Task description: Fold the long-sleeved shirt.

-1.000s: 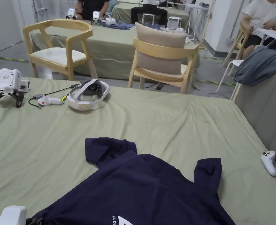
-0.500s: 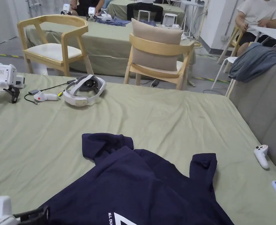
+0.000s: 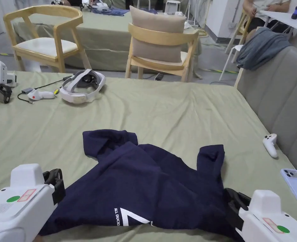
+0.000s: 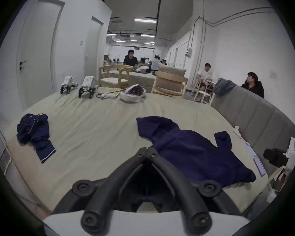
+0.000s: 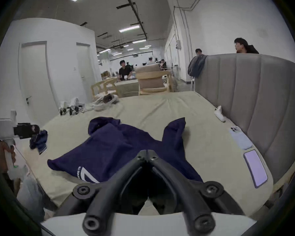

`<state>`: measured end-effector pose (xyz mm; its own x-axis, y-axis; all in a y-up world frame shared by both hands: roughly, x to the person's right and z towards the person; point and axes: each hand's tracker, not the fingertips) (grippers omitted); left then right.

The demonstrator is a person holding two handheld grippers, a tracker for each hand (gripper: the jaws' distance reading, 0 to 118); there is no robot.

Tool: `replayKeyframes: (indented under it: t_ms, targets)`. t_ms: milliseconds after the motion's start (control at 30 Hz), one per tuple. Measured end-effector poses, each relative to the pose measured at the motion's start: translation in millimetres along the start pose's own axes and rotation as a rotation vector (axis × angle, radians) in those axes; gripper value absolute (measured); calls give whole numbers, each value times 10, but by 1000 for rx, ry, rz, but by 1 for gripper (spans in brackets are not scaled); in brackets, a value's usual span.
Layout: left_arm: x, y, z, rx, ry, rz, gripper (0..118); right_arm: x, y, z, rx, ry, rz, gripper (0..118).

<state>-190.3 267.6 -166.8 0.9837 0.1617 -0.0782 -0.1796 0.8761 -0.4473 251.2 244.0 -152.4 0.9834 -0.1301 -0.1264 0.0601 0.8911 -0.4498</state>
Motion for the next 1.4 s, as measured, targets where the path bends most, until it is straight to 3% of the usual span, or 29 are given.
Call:
replayKeyframes:
  t_ms: [67, 167, 200, 233, 267, 300, 367, 433, 467, 533, 733, 767, 800, 833, 867, 1033, 1133, 1167, 1267, 1400]
  targets:
    - [20, -8, -14, -14, -12, -7, 3, -10, 14, 71, 5, -24, 39, 0]
    - [25, -27, -30, -37, -13, -17, 3, 175, 103, 141, -29, -31, 2, 5]
    - [17, -39, -41, -42, -12, -18, 3, 256, 133, 151, -46, -48, -9, 26]
    - [-7, -29, -80, -49, -12, -17, 3, 349, 146, 144, -76, -81, -17, 67]
    - [-25, -38, -97, -55, -11, -18, 3, 463, 138, 106, -111, -91, -42, 115]
    - [-36, -49, -110, -61, -12, -15, 3, 610, 102, 88, -45, -53, -85, 116]
    - [-4, -54, -96, -77, -12, -10, 3, 992, 8, -5, -145, -134, -134, 118]
    - [-4, -90, -114, -93, -13, -8, 3, 1314, -120, -163, -233, -188, -191, 118]
    - [-1, -113, -124, -99, -13, -7, 3, 1284, -54, -282, -298, -199, -221, 117]
    - [18, -134, -163, -115, -10, -11, 3, 1460, -181, -432, -362, -179, -277, 115]
    - [96, -226, -378, -172, -12, -18, 3, 1481, -477, -896, -510, -130, -318, 104]
    - [113, -232, -417, -181, -14, -23, 3, 1473, -519, -950, -542, -119, -328, 91]
    - [137, -241, -454, -189, -16, -29, 3, 1469, -559, -992, -565, -86, -344, 68]
    - [169, -248, -496, -200, -19, -37, 3, 1464, -600, -1027, -592, -48, -363, 28]
    - [198, -253, -533, -205, -22, -42, 3, 1442, -626, -1050, -581, -62, -346, 0]
    - [302, -253, -759, -239, -48, -83, 3, 1381, -664, -985, -543, -57, -343, 0]
    - [377, -195, -947, -279, -87, -97, 24, 1447, -627, -948, -515, -48, -351, 0]
    - [396, -155, -1090, -299, -109, -104, 24, 1445, -620, -943, -508, -49, -351, 0]
    - [688, 94, -1521, -308, -148, -212, 111, 1430, -624, -934, -498, -47, -341, 0]
    - [1192, 557, -2235, -345, -255, -330, 110, 1386, -628, -949, -504, -49, -306, 0]
